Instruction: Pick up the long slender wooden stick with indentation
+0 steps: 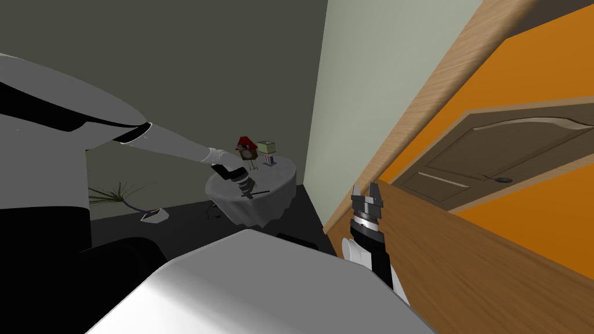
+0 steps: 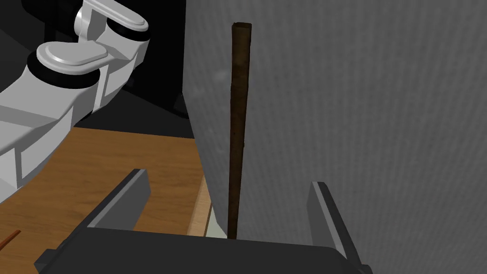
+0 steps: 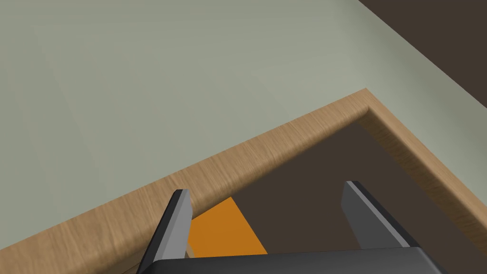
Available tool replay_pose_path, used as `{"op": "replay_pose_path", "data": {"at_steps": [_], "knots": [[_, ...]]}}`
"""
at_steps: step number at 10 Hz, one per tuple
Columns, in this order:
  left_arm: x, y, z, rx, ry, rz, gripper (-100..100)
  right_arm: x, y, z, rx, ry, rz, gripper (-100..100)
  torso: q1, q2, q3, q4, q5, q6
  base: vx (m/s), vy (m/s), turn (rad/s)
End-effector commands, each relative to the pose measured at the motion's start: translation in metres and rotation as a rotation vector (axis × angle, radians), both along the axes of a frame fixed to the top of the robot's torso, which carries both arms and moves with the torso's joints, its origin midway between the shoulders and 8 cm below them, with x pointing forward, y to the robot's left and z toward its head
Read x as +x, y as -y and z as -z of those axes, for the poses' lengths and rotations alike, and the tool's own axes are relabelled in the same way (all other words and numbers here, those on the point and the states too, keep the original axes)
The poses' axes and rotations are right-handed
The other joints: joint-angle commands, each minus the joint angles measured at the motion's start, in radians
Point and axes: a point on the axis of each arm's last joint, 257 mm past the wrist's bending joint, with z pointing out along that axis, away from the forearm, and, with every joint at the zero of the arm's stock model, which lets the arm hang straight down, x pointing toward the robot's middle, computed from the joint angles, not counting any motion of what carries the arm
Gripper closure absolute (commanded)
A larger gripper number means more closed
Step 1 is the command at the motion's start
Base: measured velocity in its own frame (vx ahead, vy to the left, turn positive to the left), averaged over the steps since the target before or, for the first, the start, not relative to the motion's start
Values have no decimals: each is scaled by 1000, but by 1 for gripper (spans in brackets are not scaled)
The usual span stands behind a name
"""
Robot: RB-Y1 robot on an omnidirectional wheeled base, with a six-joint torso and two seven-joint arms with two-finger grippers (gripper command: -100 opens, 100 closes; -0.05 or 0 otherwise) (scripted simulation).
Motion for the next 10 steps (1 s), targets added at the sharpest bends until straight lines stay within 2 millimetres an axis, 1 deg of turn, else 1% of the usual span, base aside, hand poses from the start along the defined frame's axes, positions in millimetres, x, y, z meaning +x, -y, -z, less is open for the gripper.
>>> {"op": "replay_pose_path", "data": {"at_steps": [1,2,3,6,7,8,10], "knots": [[0,0,0,0,0,0,-100,0,0,0,0,0,0,0,0,0,0,0,0,0,19,-28,-11],[0,0,0,1,-1,3,0,0,0,0,0,0,0,0,3,2,1,1,1,-1,5,-6,2],[-6,-5,10,0,-1,-6,-100,0,0,0,0,0,0,0,5,3,2,1,1,-1,17,-18,-70],[-16,-12,25,0,-2,-18,-100,0,0,0,0,0,0,0,4,3,2,1,1,-1,24,-22,-43],[-14,-13,21,0,-3,-16,-100,0,0,0,0,0,0,0,5,3,2,1,1,-1,10,-8,-3],[-14,-13,22,0,-1,-16,100,0,0,0,0,0,0,0,5,3,2,1,1,-1,0,0,0],[-14,-13,22,0,-2,-15,100,0,0,0,0,0,0,0,6,4,2,1,2,-1,0,0,0]]}}
